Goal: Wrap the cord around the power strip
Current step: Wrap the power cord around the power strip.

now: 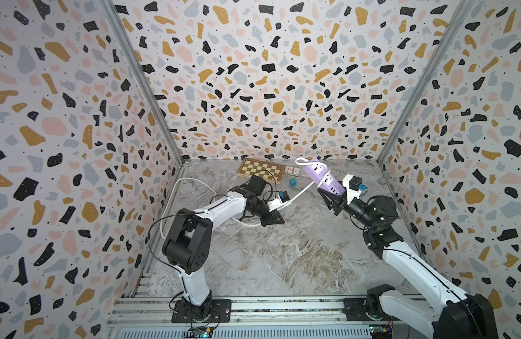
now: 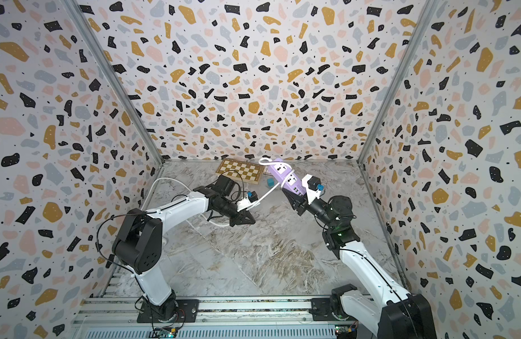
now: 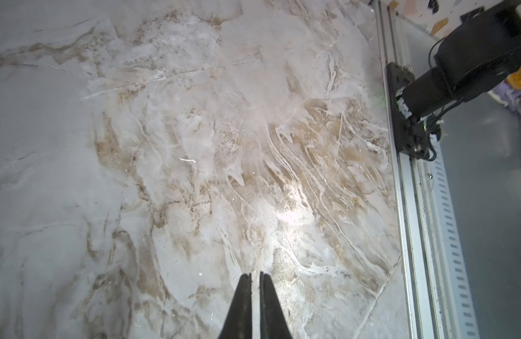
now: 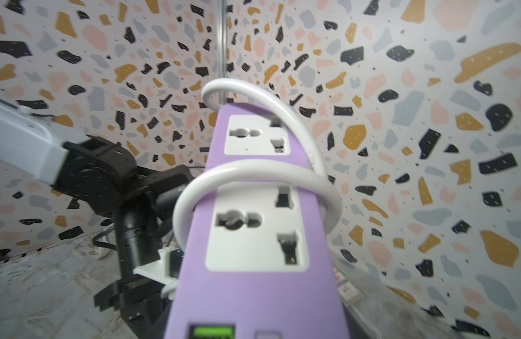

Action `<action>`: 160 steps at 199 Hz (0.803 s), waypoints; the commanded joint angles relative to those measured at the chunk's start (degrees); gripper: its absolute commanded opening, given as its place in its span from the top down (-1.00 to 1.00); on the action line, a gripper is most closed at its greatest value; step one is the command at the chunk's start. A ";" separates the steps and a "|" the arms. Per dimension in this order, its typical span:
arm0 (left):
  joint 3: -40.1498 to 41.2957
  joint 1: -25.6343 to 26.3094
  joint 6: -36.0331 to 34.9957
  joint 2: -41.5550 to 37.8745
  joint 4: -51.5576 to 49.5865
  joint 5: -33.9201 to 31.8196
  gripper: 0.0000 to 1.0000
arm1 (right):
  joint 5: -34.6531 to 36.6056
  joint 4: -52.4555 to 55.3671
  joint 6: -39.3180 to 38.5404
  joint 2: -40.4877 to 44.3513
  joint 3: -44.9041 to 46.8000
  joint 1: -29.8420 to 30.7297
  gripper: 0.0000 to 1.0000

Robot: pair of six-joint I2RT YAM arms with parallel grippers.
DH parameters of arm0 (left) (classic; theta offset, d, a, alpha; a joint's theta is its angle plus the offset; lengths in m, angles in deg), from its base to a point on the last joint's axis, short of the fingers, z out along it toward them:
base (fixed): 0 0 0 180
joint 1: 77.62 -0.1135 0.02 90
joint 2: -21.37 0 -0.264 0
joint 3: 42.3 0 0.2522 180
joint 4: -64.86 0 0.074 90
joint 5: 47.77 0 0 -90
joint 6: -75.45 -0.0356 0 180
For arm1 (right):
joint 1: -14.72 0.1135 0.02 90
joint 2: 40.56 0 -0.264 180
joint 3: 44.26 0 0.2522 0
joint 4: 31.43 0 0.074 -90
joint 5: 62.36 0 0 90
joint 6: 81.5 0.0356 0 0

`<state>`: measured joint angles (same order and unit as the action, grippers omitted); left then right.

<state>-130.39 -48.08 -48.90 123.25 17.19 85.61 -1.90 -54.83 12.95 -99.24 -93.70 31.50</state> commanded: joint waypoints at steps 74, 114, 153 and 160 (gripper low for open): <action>-25.51 15.16 -13.70 -7.14 -23.50 -38.97 0.87 | 8.23 28.06 -23.36 -8.51 -6.81 2.90 1.00; -30.81 15.52 -18.66 -5.15 -24.72 -47.42 0.78 | -10.56 39.07 -37.85 -10.68 -8.10 8.15 1.00; -33.12 12.61 -20.59 -2.86 -28.02 -47.55 0.62 | -29.87 39.94 -46.41 -7.60 -5.33 10.20 1.00; -32.87 11.81 -20.47 -2.55 -28.36 -45.39 0.55 | -31.67 39.80 -47.38 -7.16 -5.22 10.86 1.00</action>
<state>-161.40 -34.01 -67.50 119.62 -9.23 39.29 -17.88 -16.91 -25.58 -109.79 -99.32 40.57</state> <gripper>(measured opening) 0.190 0.528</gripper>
